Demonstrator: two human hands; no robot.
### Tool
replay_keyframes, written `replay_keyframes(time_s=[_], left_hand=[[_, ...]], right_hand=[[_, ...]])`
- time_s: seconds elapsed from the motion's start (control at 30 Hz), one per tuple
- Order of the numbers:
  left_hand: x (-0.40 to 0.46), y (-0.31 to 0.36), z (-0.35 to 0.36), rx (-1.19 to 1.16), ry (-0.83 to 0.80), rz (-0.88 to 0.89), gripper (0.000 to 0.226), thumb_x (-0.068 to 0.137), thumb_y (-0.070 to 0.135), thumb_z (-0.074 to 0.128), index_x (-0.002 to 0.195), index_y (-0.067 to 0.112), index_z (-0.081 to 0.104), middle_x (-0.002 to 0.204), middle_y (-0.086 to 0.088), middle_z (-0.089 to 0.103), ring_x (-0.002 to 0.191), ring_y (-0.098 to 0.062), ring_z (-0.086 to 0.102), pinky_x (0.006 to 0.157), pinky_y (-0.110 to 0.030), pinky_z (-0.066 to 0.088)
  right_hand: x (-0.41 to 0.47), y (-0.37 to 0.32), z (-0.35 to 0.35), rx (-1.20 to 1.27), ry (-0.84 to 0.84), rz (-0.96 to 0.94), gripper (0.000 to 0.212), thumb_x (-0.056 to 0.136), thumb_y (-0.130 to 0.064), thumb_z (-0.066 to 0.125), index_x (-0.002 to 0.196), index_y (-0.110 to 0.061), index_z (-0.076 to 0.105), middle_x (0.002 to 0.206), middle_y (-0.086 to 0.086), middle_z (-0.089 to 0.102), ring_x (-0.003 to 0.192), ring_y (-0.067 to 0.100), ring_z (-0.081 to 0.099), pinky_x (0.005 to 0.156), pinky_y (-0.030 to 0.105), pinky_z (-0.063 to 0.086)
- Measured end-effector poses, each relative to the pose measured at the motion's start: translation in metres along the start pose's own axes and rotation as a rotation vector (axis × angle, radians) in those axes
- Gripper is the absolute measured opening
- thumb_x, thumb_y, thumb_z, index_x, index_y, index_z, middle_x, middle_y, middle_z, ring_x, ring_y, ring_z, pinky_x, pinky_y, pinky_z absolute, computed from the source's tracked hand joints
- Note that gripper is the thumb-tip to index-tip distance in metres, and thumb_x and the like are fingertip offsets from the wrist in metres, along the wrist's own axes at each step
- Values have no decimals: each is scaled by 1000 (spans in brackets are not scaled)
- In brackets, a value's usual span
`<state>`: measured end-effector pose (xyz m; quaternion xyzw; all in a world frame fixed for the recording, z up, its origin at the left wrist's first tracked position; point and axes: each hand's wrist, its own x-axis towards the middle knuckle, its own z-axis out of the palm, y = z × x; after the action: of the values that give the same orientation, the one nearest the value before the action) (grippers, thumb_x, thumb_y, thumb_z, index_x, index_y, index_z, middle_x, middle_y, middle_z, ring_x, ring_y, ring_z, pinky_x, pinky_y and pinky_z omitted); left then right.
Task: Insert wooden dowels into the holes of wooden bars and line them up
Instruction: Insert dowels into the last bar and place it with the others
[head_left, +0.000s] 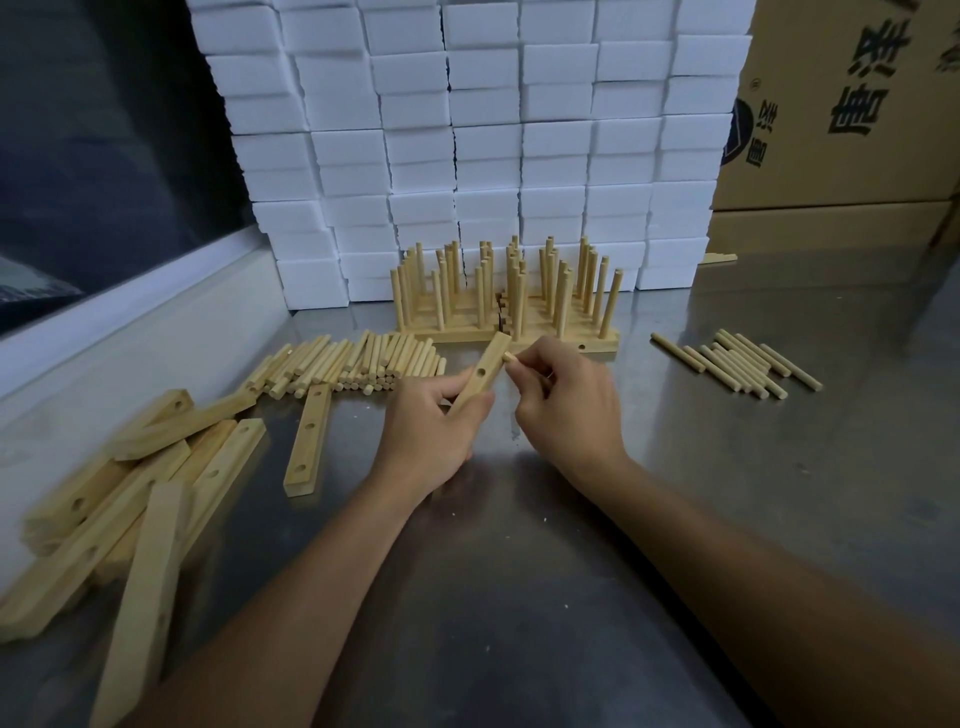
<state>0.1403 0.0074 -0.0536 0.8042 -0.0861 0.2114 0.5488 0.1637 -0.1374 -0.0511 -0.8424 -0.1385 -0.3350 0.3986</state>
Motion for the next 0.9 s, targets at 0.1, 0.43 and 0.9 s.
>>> replay_keyframes(time_s=[0.1,0.43,0.9], left_hand=[[0,-2,-1,120,6,86,25,89,14,68,113,19,75,46,17,53,47,-8,44,50,-27,39],[1,-1,-4,279,25,248,19,87,12,70,106,11,76,64,-5,53,55,-10,45,52,-22,35],[-2,8,-9,432,-54,450,23,84,3,70,107,-3,73,63,-8,54,55,-23,50,53,-35,41]], right_hand=[[-3,-3,-2,-130,27,-30,11,91,-21,67,82,-18,61,68,-14,52,58,7,47,49,24,32],[-5,-5,-4,-122,17,-61,7,91,-20,65,86,-15,64,71,-2,65,62,20,58,54,38,49],[14,0,-25,545,-370,533,26,99,-16,57,80,-11,74,47,-10,54,39,1,41,40,16,31]])
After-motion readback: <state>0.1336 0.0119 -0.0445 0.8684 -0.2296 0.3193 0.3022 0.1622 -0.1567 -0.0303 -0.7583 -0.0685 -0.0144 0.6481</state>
